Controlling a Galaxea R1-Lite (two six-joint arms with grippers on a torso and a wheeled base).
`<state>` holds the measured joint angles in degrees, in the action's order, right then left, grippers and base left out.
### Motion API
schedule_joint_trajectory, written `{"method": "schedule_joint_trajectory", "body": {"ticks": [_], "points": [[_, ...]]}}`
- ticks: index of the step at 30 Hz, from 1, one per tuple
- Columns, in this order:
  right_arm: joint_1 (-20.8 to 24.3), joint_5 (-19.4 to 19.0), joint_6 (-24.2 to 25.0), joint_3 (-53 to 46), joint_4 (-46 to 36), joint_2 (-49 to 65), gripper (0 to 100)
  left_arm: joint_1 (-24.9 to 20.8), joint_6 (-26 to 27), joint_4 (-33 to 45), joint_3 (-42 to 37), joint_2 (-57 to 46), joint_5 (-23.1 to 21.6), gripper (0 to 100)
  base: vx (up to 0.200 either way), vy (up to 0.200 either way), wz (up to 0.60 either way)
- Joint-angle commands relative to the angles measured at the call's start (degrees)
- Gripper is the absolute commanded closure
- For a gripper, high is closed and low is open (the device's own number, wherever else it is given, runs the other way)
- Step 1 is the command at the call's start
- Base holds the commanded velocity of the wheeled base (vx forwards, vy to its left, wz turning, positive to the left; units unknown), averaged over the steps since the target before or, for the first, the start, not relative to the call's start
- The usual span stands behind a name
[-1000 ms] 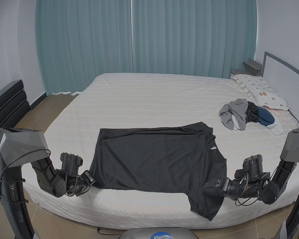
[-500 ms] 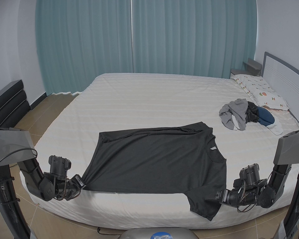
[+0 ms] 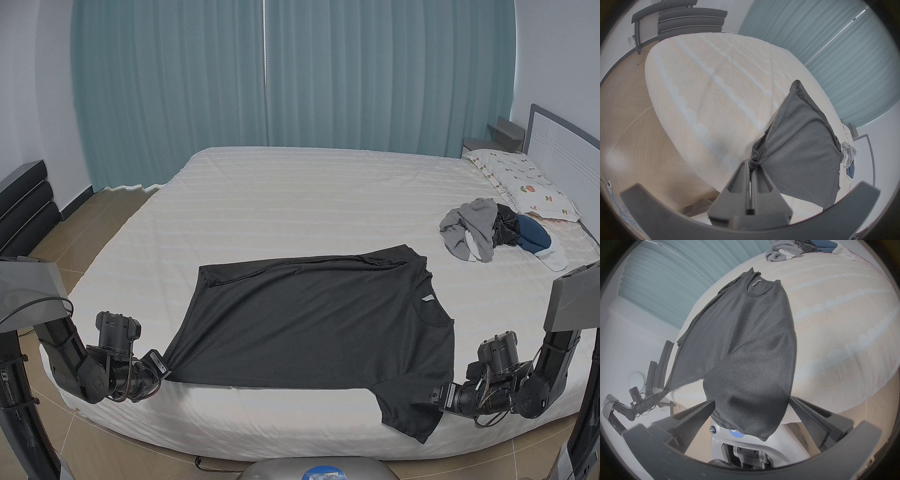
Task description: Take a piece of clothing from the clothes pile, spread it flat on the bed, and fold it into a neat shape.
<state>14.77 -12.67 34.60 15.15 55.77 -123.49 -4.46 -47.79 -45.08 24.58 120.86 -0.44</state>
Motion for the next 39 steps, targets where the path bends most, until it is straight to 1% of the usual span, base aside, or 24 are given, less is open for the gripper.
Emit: {"method": "schedule_joint_trajectory", "body": {"ticks": [1, 5, 9, 17, 20, 21, 22, 29, 31, 33, 36, 39], "points": [[-0.62, 0.1, -0.23, -0.39, -0.05, 0.62, 0, -0.02, -0.03, -0.01, -0.05, -0.01, 0.0, 100, 0.0, 0.0, 0.0], [-1.68, 0.63, -1.46, -0.65, -0.75, 1.94, 0, -0.02, -0.03, -0.01, -0.05, 0.08, 0.0, 100, 0.0, 0.0, 0.0], [-1.5, 1.06, -1.64, -0.56, -0.23, 0.97, 0, -0.02, -0.03, -0.01, -0.05, 0.08, -0.09, 100, 0.0, 0.0, 0.0], [-1.15, 0.63, -0.32, 0.93, -0.05, 0.0, 0, -0.02, -0.03, -0.01, 0.12, 0.43, -0.09, 100, 0.0, 0.0, 0.0], [-1.06, 0.63, 1.88, 2.43, -0.05, -1.05, 0, -0.02, -0.11, -0.09, 0.38, 0.87, -0.09, 100, 0.0, 0.0, 0.0], [-1.06, 0.63, 1.88, 2.43, -0.05, -1.05, 0, -0.02, -0.11, -0.09, 0.38, 0.87, -0.09, 100, 0.0, 0.0, 0.0], [-0.98, 0.63, 2.32, 2.6, -0.05, -1.23, 100, -0.02, -0.11, -0.01, 0.47, 0.87, -0.09, 100, 0.0, 0.0, 0.0], [-1.24, 1.68, 1.09, 0.93, -0.93, -0.26, 100, -0.02, -0.03, -0.01, 0.38, 0.87, -0.09, 100, 0.0, 0.0, 0.0], [-2.21, 3.35, -0.76, 0.4, -0.93, 0.0, 100, 0.07, -0.03, 0.08, 0.3, 0.87, 0.0, 100, 0.0, 0.0, 0.0], [-3.79, 4.14, -2.96, 0.05, -0.93, 0.09, 100, 0.07, 0.06, 0.17, 0.21, 0.87, 0.0, 100, 0.0, 0.0, 0.0], [-4.93, 4.05, -5.24, -1.18, -1.02, 1.5, 100, 0.07, 0.59, 0.17, 0.03, 0.87, 0.0, 100, 0.0, 0.0, 0.0], [-5.28, 4.14, -5.94, -1.97, -1.28, 2.99, 100, 0.07, 1.47, 0.26, -0.14, 0.87, 0.0, 100, 0.0, 0.0, 0.0]]}}
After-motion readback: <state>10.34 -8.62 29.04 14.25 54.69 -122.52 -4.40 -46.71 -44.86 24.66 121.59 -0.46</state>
